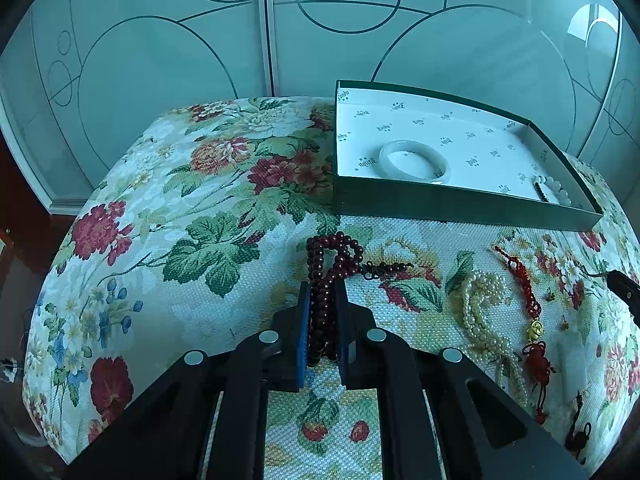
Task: Organize jewelry
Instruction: 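Grasp the gold pendant with the right tool while the left tool lifts the bead strand, then carry the bead strand and gold pendant into the box and open both tools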
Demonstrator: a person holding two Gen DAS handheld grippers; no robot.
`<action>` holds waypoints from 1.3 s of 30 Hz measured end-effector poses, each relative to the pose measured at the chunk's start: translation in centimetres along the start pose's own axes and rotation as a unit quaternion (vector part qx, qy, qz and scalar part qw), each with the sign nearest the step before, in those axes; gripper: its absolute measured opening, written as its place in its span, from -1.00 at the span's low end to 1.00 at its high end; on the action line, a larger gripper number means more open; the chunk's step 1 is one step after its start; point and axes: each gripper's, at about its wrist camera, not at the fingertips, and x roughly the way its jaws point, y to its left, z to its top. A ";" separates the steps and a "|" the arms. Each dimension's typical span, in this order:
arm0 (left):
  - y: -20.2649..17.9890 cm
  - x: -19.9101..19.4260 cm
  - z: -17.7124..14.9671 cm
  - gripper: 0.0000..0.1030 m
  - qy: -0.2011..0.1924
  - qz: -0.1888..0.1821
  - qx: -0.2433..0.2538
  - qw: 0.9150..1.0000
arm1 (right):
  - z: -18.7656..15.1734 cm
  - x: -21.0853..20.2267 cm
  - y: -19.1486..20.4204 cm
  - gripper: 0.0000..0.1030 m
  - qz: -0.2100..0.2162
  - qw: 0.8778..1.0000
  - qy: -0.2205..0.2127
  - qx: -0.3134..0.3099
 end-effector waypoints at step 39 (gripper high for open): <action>-5.0 -1.2 8.7 -0.78 -0.065 -0.049 0.026 0.996 | 9.3 -0.4 2.8 -0.78 0.048 0.997 -0.066 -0.007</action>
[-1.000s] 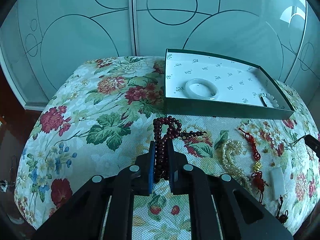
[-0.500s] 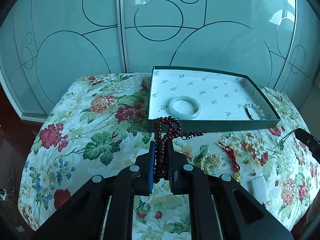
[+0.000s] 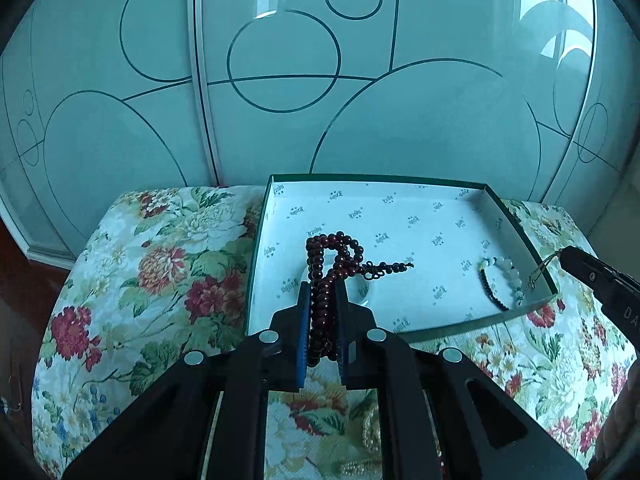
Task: Organize jewelry
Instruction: 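Carry the bead strand and gold pendant into the box and open both tools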
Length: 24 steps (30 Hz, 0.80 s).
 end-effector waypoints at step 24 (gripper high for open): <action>-0.3 12.2 3.3 -0.75 0.074 0.034 0.001 0.997 | 3.0 14.2 -1.8 -0.74 -0.030 0.995 0.099 0.015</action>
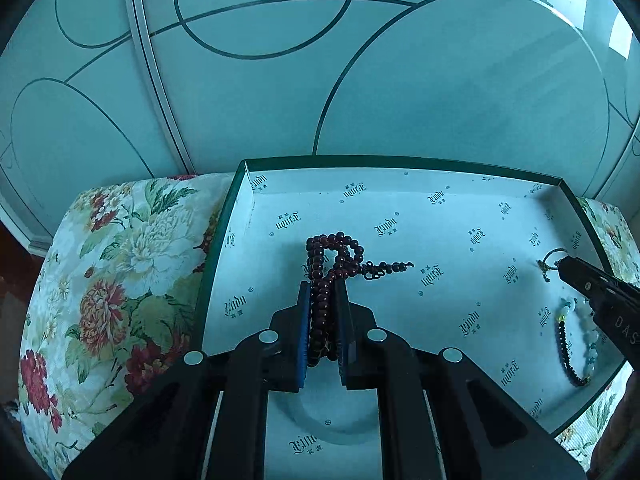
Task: Organize jewelry
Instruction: 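Carry the bead strand and gold pendant into the box and open both tools, then move the right tool toward the dark knotted cord on the table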
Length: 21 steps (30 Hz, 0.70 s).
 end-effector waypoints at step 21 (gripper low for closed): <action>1.6 -8.3 -7.4 -0.09 -0.011 -0.004 -0.016 1.000 | -8.7 -11.2 -0.1 -0.42 0.012 1.000 -0.022 0.011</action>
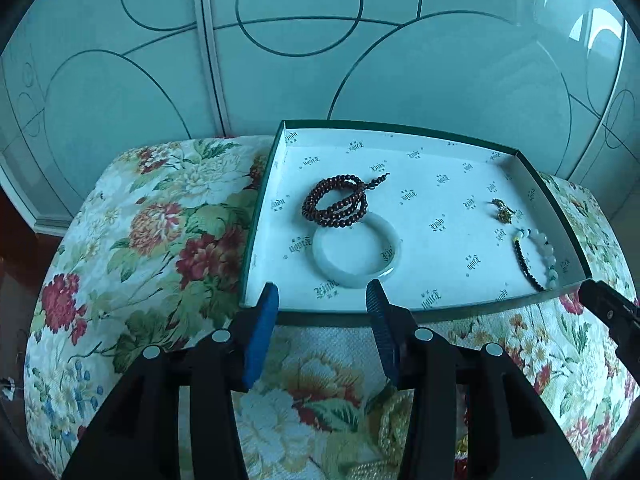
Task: Organize jewelry
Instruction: 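Move the right tool toward the dark knotted cord on the table, then grasp the dark knotted cord with the right tool and lift it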
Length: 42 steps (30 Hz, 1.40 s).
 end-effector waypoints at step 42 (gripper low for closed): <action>2.5 -7.5 -12.6 -0.08 0.008 0.026 -0.035 0.999 | -15.5 -6.6 2.6 -0.40 0.043 0.993 0.068 -0.086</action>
